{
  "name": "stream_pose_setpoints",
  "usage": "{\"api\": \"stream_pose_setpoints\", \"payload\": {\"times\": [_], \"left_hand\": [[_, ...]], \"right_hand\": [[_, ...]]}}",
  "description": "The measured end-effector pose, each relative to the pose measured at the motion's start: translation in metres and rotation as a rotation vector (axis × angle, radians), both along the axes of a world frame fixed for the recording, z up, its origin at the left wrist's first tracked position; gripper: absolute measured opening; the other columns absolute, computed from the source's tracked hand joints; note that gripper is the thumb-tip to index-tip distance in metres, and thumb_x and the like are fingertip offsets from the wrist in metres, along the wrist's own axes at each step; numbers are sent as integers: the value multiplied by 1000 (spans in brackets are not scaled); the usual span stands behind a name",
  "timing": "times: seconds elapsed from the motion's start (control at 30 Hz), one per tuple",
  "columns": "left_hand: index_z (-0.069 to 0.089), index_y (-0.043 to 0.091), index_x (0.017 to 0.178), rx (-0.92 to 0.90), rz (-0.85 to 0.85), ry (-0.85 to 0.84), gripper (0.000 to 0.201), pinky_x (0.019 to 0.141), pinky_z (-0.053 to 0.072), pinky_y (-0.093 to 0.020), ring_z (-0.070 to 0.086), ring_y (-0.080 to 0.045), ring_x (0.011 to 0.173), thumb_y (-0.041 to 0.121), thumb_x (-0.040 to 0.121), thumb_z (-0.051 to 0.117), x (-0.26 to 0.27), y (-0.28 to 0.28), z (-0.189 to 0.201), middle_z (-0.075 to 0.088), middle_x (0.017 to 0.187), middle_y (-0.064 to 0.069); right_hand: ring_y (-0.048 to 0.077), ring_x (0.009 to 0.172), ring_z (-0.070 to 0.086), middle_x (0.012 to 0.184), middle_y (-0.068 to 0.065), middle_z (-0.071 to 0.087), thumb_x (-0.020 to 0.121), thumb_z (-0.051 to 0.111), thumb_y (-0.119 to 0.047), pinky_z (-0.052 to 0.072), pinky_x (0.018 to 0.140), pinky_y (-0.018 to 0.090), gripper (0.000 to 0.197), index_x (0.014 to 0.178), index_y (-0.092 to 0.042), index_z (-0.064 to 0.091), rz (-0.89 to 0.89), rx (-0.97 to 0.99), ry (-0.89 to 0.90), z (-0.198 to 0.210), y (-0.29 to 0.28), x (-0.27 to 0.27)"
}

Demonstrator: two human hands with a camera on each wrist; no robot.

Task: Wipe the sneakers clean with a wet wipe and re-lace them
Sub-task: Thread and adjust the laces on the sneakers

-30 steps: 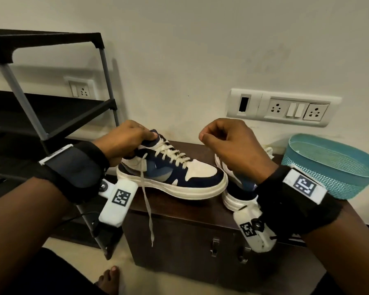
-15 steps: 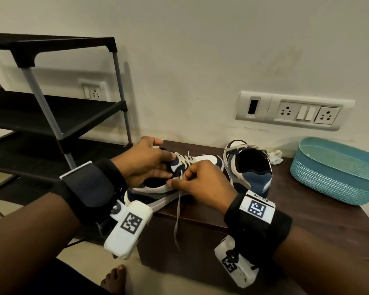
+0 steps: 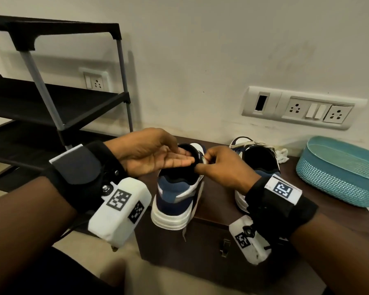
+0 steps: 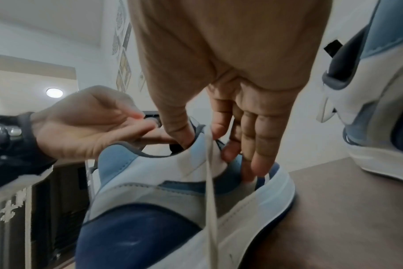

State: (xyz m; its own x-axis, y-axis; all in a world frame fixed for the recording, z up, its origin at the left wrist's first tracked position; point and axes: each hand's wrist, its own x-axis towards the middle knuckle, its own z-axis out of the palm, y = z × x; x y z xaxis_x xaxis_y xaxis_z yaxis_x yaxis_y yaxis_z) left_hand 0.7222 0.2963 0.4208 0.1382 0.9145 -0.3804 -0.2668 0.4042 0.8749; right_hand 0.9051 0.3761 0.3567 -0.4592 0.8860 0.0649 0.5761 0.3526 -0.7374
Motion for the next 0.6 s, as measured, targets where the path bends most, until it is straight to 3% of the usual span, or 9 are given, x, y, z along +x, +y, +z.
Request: {"api": "stream_pose_setpoints", "payload": {"times": [0.07, 0.13, 0.2, 0.27, 0.33, 0.4, 0.47, 0.53, 0.6], "left_hand": [[58, -3, 121, 101, -33, 331, 26, 75, 64, -36, 73, -35, 101, -4, 99, 47, -10, 4, -2, 73, 111, -23], [65, 8, 115, 247, -5, 711, 20, 62, 62, -32, 73, -26, 81, 3, 96, 58, -24, 10, -9, 78, 94, -11], [69, 13, 111, 312, -15, 880, 21, 68, 60, -33, 68, -20, 77, 6, 92, 66, -39, 17, -20, 76, 90, -6], [68, 15, 114, 296, -169, 866, 29, 86, 60, -34, 71, -20, 91, 12, 86, 75, -45, 20, -31, 74, 105, -7], [67, 17, 113, 301, -318, 901, 37, 98, 56, -42, 71, -23, 103, 23, 79, 82, -44, 20, -40, 74, 110, -8], [67, 16, 105, 340, -362, 960, 30, 97, 56, -43, 72, -23, 93, 24, 82, 84, -38, 20, -45, 74, 101, -9], [71, 14, 92, 368, -402, 980, 18, 87, 54, -37, 65, -19, 79, 29, 87, 80, -37, 21, -49, 72, 89, -8], [72, 13, 88, 400, -453, 962, 24, 80, 49, -37, 59, -16, 77, 37, 89, 74, -39, 19, -49, 69, 85, -7], [73, 15, 88, 436, -384, 907, 24, 87, 48, -38, 62, -15, 84, 38, 92, 70, -42, 20, -44, 72, 88, -5]], "right_hand": [[22, 62, 66, 64, 8, 63, 80, 72, -26, 62, 69, 46, 28, 75, -1, 62, -32, -23, 26, 2, 4, 6], [17, 58, 65, 63, 6, 63, 85, 69, -21, 62, 63, 40, 22, 76, -3, 62, -69, -45, 41, 1, 6, 13], [15, 53, 64, 61, 5, 64, 86, 68, -22, 58, 58, 31, 23, 78, -1, 61, -87, -29, 23, 1, 5, 17], [15, 54, 64, 62, 6, 65, 86, 67, -24, 55, 55, 27, 25, 81, 0, 62, -102, -13, 12, 1, 3, 19], [15, 56, 64, 64, 6, 65, 88, 67, -26, 54, 55, 26, 27, 81, 0, 62, -118, -4, 12, -1, 1, 20], [20, 59, 68, 66, 10, 68, 88, 66, -28, 57, 59, 31, 27, 80, -3, 61, -126, -1, 12, 0, 1, 21], [27, 63, 71, 69, 13, 70, 88, 64, -29, 60, 64, 37, 23, 79, -8, 61, -128, -31, 28, 1, 2, 22], [26, 59, 70, 66, 11, 67, 89, 63, -27, 60, 61, 37, 22, 78, -9, 60, -138, -55, 39, 3, 1, 22], [22, 56, 66, 65, 10, 66, 89, 62, -27, 58, 59, 35, 24, 79, -5, 59, -146, -53, 40, 5, 0, 22]]}}
